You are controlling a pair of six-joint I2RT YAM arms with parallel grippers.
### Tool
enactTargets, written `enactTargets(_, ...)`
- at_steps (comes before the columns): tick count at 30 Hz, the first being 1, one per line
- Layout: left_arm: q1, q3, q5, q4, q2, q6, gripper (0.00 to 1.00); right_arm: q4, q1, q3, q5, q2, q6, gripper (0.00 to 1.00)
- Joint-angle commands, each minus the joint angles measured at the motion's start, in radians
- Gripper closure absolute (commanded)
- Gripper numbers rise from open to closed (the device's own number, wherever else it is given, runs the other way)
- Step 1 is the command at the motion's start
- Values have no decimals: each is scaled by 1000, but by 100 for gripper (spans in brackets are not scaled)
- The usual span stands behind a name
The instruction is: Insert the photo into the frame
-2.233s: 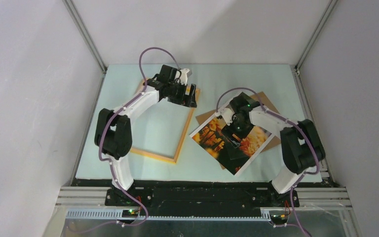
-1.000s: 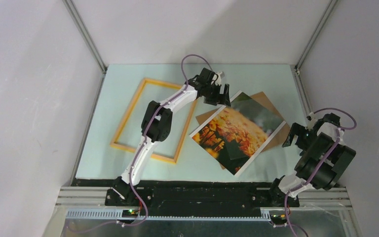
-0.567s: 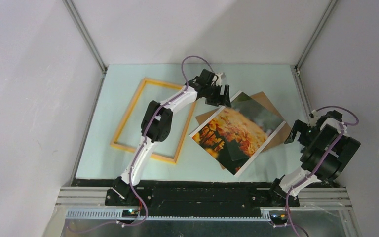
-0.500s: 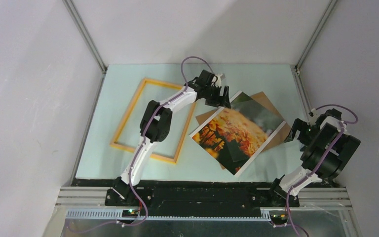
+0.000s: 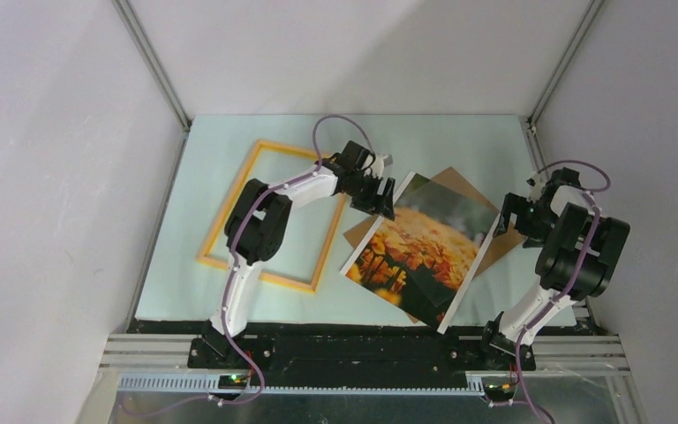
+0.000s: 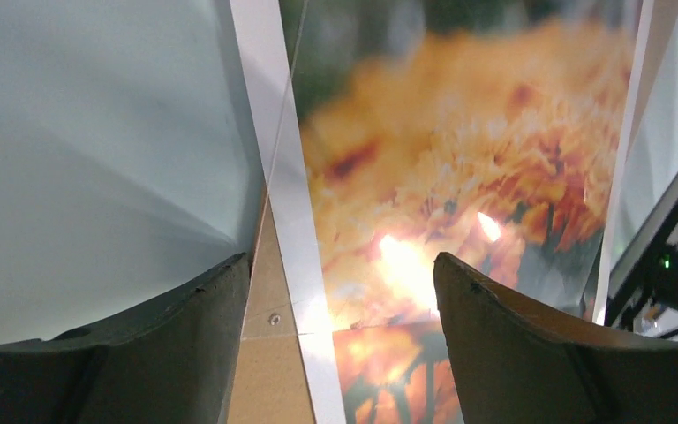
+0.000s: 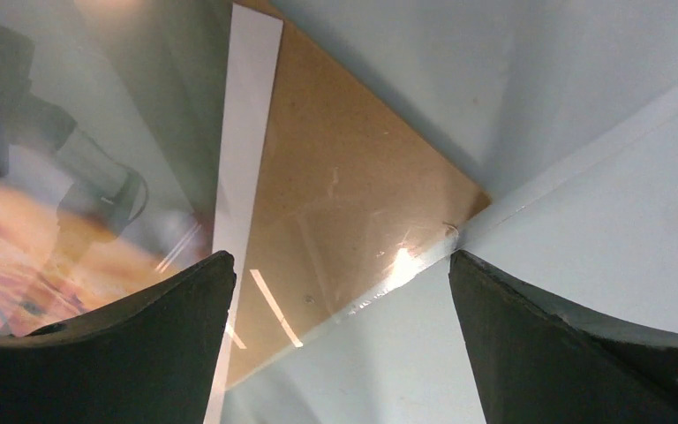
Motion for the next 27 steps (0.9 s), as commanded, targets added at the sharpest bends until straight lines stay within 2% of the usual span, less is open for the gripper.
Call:
enactTargets(1,-10,-141,20,-90,-67,57,17,32,56,27,6,40,26,4)
enactTargets(10,-10,-351,73,-84,-206,98,18,21,207,141,18,112,32,4)
enactTargets(15,-9,-448,54,-55,-279,111,17,29,279,206,-18,142,17,4)
enactTargets(22,10,-470,-113,39,-333,26,11,7,306,307,-16,179,16,4)
enactTargets(27,18,-432,-253,79,-359,30,4,-11,262,298,17,152,85,4)
